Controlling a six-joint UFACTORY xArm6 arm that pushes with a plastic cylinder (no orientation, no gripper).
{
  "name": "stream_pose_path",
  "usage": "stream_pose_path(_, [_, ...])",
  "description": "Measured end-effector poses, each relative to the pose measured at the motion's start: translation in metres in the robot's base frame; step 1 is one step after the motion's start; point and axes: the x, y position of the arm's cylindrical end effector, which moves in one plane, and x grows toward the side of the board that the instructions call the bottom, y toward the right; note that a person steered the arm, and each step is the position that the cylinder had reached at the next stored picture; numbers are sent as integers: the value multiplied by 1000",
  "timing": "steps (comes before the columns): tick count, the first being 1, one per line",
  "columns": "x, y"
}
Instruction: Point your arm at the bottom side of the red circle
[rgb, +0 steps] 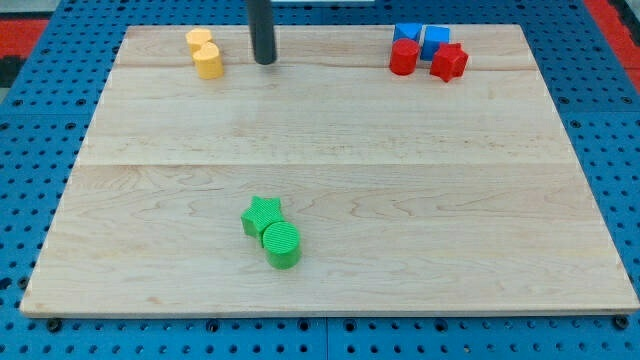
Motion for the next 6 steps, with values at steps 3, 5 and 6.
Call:
stream_pose_path(3, [37,48])
stream_pose_path(5, [80,158])
stream_pose_path(6, [82,184])
